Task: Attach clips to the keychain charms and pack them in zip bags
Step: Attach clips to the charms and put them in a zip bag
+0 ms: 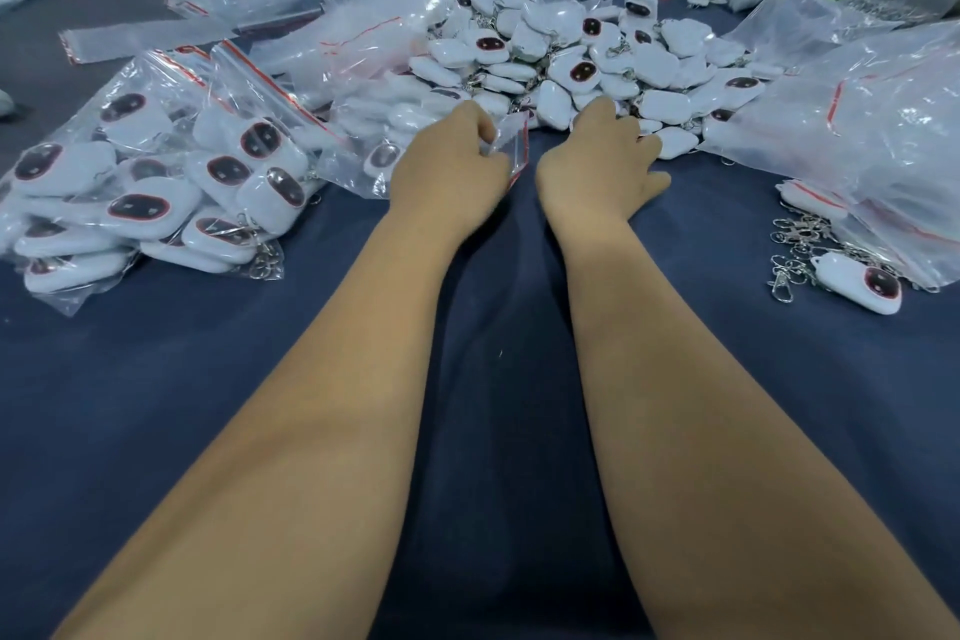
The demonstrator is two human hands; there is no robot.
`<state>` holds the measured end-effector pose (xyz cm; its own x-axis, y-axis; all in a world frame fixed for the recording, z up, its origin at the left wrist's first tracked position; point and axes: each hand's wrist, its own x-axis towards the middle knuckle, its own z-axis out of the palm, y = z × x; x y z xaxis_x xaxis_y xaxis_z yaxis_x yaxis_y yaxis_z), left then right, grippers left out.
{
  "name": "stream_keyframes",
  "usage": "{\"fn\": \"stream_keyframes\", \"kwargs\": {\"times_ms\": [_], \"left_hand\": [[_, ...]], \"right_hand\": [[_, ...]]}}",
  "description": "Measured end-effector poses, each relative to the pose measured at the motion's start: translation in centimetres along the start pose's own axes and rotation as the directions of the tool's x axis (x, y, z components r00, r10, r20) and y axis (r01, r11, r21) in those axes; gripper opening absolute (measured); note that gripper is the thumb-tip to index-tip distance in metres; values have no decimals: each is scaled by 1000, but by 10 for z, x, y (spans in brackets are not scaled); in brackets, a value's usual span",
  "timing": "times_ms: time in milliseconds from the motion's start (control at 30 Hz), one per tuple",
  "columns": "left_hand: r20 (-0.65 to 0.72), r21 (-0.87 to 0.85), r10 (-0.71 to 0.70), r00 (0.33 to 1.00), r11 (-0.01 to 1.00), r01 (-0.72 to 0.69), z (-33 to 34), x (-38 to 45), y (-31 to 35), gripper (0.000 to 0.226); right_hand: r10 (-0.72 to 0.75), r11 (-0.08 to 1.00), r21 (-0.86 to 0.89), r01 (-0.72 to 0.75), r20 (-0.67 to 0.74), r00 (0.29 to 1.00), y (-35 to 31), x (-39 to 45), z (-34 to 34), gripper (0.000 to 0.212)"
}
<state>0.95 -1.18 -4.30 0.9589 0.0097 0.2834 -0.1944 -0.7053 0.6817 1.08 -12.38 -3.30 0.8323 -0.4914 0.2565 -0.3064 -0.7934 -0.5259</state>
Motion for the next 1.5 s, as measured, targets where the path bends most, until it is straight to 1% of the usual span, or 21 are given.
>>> {"fn": "stream_keyframes", "kwargs": {"times_ms": [33, 67, 100, 133, 167, 233, 300, 367, 400, 467, 533, 600, 700, 767, 833, 900, 1067, 1200, 1300, 1433, 1500], "left_hand": [[-49, 43, -7, 999, 999, 9, -1, 2, -1, 17], [-102, 91, -17, 995, 996, 26, -3, 4, -3, 19], [-150, 123, -37, 988, 991, 56, -5, 5, -4, 21], [-193, 124, -68, 979, 988, 93, -8, 6, -6, 24], [-232, 99, -102, 967, 987, 127, -11, 6, -9, 26], [-301, 5, -123, 946, 991, 131, -15, 5, -14, 29], [-319, -89, -72, 945, 995, 46, -16, 2, -13, 34], [-245, -122, -6, 970, 992, -24, -14, 1, -9, 34], [-184, -105, 9, 983, 994, -28, -12, 1, -8, 32], [-77, -50, -22, 997, 999, 18, -9, 4, -7, 28], [-39, -18, -108, 993, 994, 108, -5, 8, -6, 27], [-68, 13, -169, 983, 985, 170, -1, 11, -3, 29], [-126, 13, -160, 979, 986, 163, 4, 10, -3, 30], [-156, -102, -173, 973, 982, 158, 2, 9, -7, 28], [-180, -297, -222, 958, 941, 162, -1, 9, -10, 26], [-185, -416, -260, 948, 894, 164, -2, 9, -10, 34], [-178, -424, -230, 957, 895, 137, -1, 8, -8, 40], [-101, -417, -215, 971, 895, 155, -1, 7, -7, 38], [-67, -390, -199, 978, 907, 158, 0, 7, -5, 30], [-84, -387, -236, 968, 903, 186, 2, 10, -4, 20], [-90, -405, -259, 962, 891, 202, 2, 11, -2, 21]], "right_hand": [[-3, 998, 59, 4, -17, 1000, 0, 1, 0, 42], [-2, 983, 185, 8, -32, 999, 0, 1, -1, 41], [6, 926, 378, 11, -44, 999, -2, 2, -2, 40], [28, 810, 587, 6, -49, 998, -3, 1, -3, 37], [68, 669, 744, -12, -45, 997, -5, 1, -4, 34], [102, 459, 884, -87, 45, 994, -9, 1, -2, 32], [76, 324, 924, -201, 187, 979, -13, 1, 5, 37], [38, 243, 930, -277, 276, 960, -15, 0, 7, 34], [23, 214, 928, -305, 308, 951, -16, -2, 7, 33], [7, 145, 925, -350, 353, 936, -16, -3, 6, 31], [-14, 97, 929, -358, 361, 933, -15, -2, 5, 29], [-52, 90, 929, -359, 364, 930, -14, -1, 4, 29], [-98, 15, 914, -405, 404, 909, -12, -2, 4, 37], [-116, 27, 909, -416, 416, 902, -11, -3, 4, 36], [-135, 77, 914, -399, 406, 904, -11, -4, 4, 31], [-159, 108, 924, -367, 381, 911, -12, -5, 5, 32], [-227, 132, 934, -331, 353, 907, -11, -7, 7, 29], [-239, 309, 919, -245, 324, 915, -12, -8, 10, 41], [-247, 414, 893, -174, 294, 923, -12, -11, 11, 40], [-259, 412, 898, -153, 277, 925, -12, -11, 14, 23], [-247, 396, 902, -174, 287, 925, -13, -9, 14, 24]]}}
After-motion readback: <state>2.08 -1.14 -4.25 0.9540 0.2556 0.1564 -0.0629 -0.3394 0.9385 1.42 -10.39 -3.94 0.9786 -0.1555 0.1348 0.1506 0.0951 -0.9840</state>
